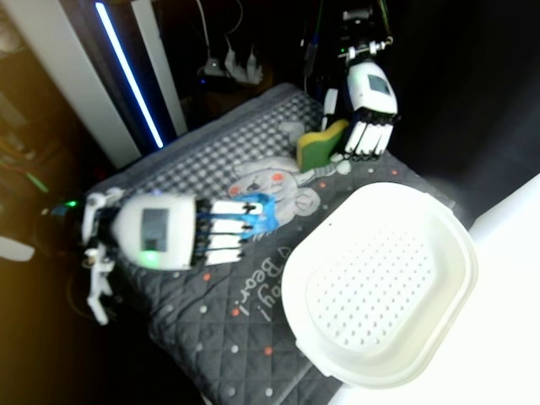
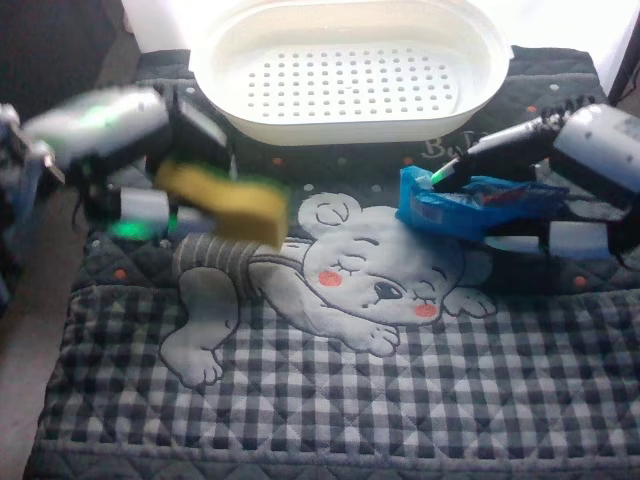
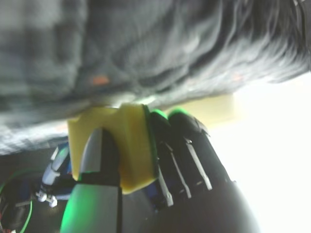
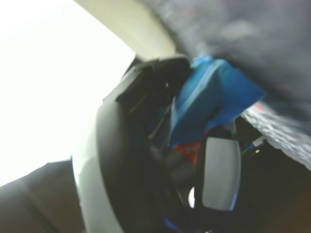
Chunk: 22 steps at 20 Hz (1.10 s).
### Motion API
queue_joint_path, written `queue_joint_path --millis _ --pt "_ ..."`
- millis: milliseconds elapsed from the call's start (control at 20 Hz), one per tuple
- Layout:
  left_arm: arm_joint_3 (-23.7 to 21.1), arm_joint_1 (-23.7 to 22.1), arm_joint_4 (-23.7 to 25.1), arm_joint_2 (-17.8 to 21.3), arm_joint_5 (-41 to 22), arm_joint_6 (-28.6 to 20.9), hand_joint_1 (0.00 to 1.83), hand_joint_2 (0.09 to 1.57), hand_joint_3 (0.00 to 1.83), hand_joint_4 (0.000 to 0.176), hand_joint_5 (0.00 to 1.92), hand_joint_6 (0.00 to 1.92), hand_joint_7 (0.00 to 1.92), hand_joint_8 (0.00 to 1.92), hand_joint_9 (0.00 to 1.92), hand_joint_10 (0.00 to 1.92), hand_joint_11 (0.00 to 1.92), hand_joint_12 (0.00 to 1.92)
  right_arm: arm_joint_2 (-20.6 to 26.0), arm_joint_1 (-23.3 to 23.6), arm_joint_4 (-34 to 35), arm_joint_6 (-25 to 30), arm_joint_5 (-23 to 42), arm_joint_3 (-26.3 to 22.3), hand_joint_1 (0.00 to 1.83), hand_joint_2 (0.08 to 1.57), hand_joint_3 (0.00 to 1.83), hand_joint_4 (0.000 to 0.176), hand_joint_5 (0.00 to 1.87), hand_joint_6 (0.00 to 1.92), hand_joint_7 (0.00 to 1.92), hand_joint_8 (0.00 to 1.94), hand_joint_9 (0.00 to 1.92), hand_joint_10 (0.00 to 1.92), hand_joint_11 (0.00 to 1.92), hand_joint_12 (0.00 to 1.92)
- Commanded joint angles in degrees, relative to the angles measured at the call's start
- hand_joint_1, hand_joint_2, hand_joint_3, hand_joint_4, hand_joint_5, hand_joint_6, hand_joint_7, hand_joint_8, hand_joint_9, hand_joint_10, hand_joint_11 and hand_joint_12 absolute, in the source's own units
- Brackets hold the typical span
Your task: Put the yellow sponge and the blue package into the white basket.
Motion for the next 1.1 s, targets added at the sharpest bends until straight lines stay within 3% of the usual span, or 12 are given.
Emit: queue_joint_path --millis 0,200,250,300,400,450,550,700,800,950,1000,1050 --pt "0.69 -1.88 -1.37 -0.34 -9.59 -0.18 1.27 1.1 0.0 0.0 1.2 0.37 0.92 1.29 0.71 1.3 0.37 1.78 0.56 1.43 1.13 -0.03 5.99 0.74 1.28 1.0 0.0 0.0 1.35 0.21 1.24 0.66 1.14 0.88 0.87 1.44" --pt "2.83 -8.42 -0.08 -2.49 -11.38 -0.17 1.35 1.1 0.0 0.0 1.07 0.76 1.01 0.89 0.83 1.26 0.5 1.45 0.35 8.56 -0.46 0.09 6.03 2.88 1.39 1.05 0.0 0.0 1.19 0.6 1.24 0.32 0.99 1.14 0.79 0.89" --pt "2.9 -9.27 0.22 -2.47 -11.85 -0.17 1.37 1.1 0.0 0.0 1.02 0.86 1.04 0.8 0.88 1.28 0.64 1.42 0.35 10.25 -1.44 0.09 6.03 2.93 1.39 1.06 0.0 0.0 1.3 0.41 1.12 0.61 0.91 1.24 0.67 1.02" --pt "3.22 -10.54 0.8 -2.57 -12.09 -0.16 1.27 1.08 0.0 0.0 1.05 0.75 1.07 0.95 0.93 1.25 0.72 1.65 0.35 12.97 -2.97 0.08 6.03 3.13 1.24 1.03 0.0 0.0 1.24 0.51 1.0 1.1 0.87 1.58 0.74 1.71" --pt "4.71 -13.15 1.75 -3.81 -11.41 -0.12 1.25 1.07 0.0 0.0 1.07 0.71 1.11 0.91 1.02 0.92 0.74 1.48 0.19 17.39 -4.3 0.07 5.99 4.49 1.2 1.03 0.0 0.0 1.19 0.6 1.14 1.88 1.31 1.91 1.39 1.91" --pt "5.82 -14.25 1.78 -4.82 -10.66 -0.11 1.25 1.07 0.0 0.0 1.07 0.72 1.12 0.89 1.06 0.78 0.77 1.39 -0.28 18.62 -4.11 0.05 5.96 5.37 1.2 1.03 0.0 0.0 1.18 0.63 0.95 1.57 0.95 1.87 0.95 1.92" --pt "9.18 -16.7 1.39 -7.6 -7.89 -0.14 1.28 1.06 0.0 0.0 1.16 0.49 1.12 0.97 1.08 0.89 0.8 1.52 -4.38 19.47 -0.48 -0.08 4.45 9.9 1.18 1.09 0.0 0.0 1.02 0.89 0.94 1.36 0.96 1.78 0.97 1.92" --pt "17.68 -19.54 -0.11 -14.65 -0.41 -0.38 1.28 1.07 0.0 0.0 1.13 0.5 1.08 1.04 0.96 1.03 0.75 1.59 -11.52 19.87 2.11 0.02 -5.29 19.87 1.2 1.01 0.0 0.0 1.27 0.46 1.02 1.63 1.11 1.89 1.14 1.92" --pt "21.23 -21.12 -0.07 -17.67 3.55 -0.71 1.2 1.09 0.0 0.0 1.05 0.79 1.12 1.0 1.15 1.47 1.1 1.81 -14.3 21.2 2.06 0.02 -9.52 23.47 1.25 1.11 0.0 0.0 1.04 0.63 0.97 1.28 0.93 1.27 0.8 1.6" --pt "26.02 -22.37 -0.05 -21.63 7.95 -2.95 1.25 1.08 0.0 0.0 1.08 0.72 1.08 0.95 1.04 0.62 0.77 1.21 -17.57 22.86 1.98 0.02 -12.76 27.57 1.38 1.09 0.0 0.0 1.02 0.83 1.03 0.81 0.97 1.17 0.85 0.95" --pt "27.82 -22.16 0.45 -23.08 8.21 -5.14 1.36 1.08 0.0 0.0 1.02 0.79 1.08 0.86 0.99 1.01 0.82 1.07 -18.03 22.88 1.98 0.02 -13.07 28.49 1.38 1.1 0.0 0.0 0.98 0.84 0.99 0.89 0.96 1.22 0.85 1.04" --pt "28.95 -21.81 0.67 -24.12 8.42 -6.18 1.27 1.08 0.0 0.0 1.01 0.81 1.08 0.94 1.01 0.71 0.79 1.08 -18.28 22.93 1.98 0.02 -13.3 29.06 1.38 1.1 0.0 0.0 0.98 0.85 0.99 0.91 0.96 1.21 0.84 1.09"
